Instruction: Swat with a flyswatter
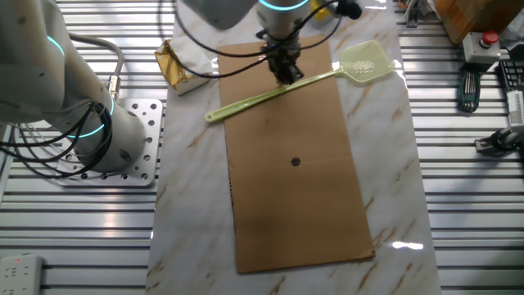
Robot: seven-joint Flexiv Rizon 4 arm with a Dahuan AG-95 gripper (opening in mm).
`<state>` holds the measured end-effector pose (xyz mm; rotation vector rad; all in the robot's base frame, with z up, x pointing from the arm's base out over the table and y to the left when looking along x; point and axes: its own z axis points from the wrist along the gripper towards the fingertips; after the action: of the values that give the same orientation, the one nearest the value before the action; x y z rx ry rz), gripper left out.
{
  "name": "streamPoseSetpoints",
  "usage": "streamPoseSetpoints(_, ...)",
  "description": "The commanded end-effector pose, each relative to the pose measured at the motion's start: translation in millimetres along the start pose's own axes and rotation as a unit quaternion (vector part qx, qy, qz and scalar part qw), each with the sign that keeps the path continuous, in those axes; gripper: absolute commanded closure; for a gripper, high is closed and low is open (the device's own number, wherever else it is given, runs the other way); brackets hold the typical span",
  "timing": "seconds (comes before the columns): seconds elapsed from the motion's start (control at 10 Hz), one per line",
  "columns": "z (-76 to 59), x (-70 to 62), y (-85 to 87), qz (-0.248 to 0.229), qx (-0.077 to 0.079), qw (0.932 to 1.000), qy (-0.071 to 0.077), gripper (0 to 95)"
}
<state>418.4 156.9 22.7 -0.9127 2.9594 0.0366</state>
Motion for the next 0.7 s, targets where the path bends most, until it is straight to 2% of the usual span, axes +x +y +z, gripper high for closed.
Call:
streamPoseSetpoints(0.1, -15.8, -4.3, -4.2, -0.002, -0.004, 1.0000, 0.005, 95.0)
streamPoseSetpoints(0.3, -25.4, -10.6, -6.5, -0.001, -0.003, 1.0000, 0.009, 95.0)
streamPoseSetpoints(0.7, -25.0, -14.2, -6.9, 0.000, 0.001, 0.9997, 0.023, 95.0)
